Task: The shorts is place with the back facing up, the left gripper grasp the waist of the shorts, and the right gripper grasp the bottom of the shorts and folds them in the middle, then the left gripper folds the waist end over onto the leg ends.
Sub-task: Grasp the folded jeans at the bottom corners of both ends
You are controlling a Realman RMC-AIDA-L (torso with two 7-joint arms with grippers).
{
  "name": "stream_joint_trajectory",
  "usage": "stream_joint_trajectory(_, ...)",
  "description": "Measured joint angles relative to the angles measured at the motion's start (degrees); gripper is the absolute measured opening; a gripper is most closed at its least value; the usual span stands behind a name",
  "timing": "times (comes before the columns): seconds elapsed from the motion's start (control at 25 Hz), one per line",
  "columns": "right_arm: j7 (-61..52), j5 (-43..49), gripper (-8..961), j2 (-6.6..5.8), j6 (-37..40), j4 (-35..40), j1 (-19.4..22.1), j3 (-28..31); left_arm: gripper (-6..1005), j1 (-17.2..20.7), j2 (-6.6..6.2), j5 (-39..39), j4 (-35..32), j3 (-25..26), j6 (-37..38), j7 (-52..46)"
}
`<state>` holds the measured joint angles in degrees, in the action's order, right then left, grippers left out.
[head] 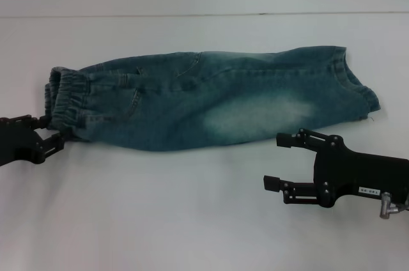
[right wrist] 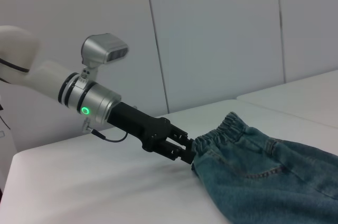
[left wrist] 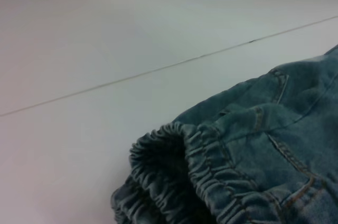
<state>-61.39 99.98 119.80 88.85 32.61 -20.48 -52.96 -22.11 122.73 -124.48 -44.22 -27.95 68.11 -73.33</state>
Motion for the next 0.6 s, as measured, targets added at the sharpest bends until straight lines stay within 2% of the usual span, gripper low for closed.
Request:
stream_joint_trajectory(0.08,-0.01,0.0,906,0.01,0.0,0.0,0.0,-0.1,686,-0.11,0.17,-0.09,0.02,-0.01,-0.62,0.0)
stream_joint_trajectory(0.28,-0.04,0.08,905,0.09,0.08,-0.4,0.0,-0.18,444,-0.24,0.45,-0.13,1.02,-1.43,-3.05,-0.01)
stream_joint_trajectory(0.6,0.36,0.08,904,0.08,0.06,-0.71,0.27,0.36,221,-0.32,0.58,-0.11,1.39,-3.56,-3.41,-0.34)
